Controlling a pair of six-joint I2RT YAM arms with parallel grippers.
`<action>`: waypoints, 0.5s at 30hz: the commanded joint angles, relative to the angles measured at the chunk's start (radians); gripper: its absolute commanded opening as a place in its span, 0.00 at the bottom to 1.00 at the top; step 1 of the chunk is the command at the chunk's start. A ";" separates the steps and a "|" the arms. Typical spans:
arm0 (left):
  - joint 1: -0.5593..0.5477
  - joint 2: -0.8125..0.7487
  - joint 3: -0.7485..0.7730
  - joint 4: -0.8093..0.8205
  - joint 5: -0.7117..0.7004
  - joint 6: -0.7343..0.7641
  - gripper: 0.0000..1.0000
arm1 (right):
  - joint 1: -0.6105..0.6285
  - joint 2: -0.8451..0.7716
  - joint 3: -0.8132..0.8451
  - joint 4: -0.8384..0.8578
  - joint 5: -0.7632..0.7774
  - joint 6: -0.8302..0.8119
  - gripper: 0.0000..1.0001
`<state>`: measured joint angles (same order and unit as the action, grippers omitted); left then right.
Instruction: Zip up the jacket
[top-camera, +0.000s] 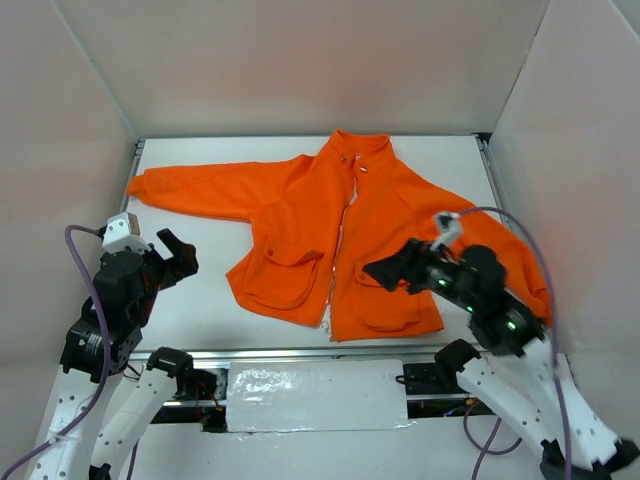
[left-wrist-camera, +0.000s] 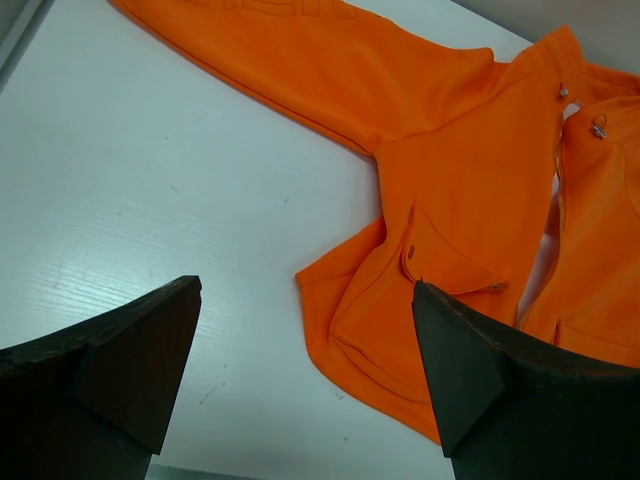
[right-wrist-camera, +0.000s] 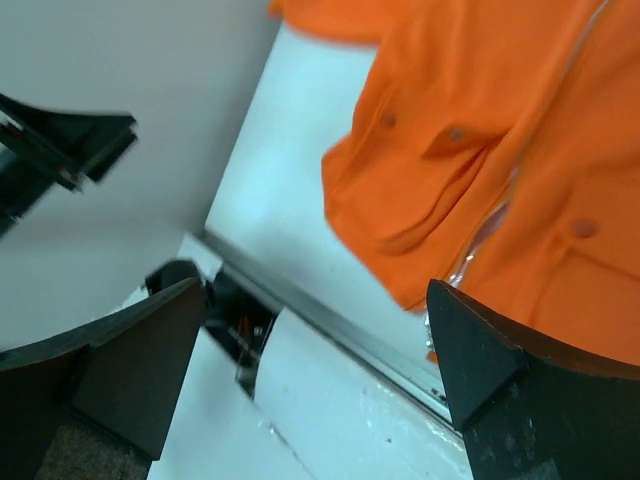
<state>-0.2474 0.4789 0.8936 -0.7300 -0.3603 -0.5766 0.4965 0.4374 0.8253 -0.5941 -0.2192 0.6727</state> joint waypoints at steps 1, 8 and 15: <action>-0.006 0.012 -0.007 0.050 0.018 0.021 0.99 | 0.071 0.172 -0.184 0.295 -0.217 0.129 0.99; -0.013 0.004 -0.013 0.053 0.014 0.018 0.99 | 0.352 0.516 -0.241 0.514 0.101 0.211 0.86; -0.018 0.029 -0.012 0.058 0.032 0.027 0.99 | 0.398 0.759 -0.282 0.689 0.161 0.360 0.69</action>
<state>-0.2592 0.4927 0.8791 -0.7242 -0.3485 -0.5751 0.8734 1.1656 0.5522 -0.0753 -0.1261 0.9504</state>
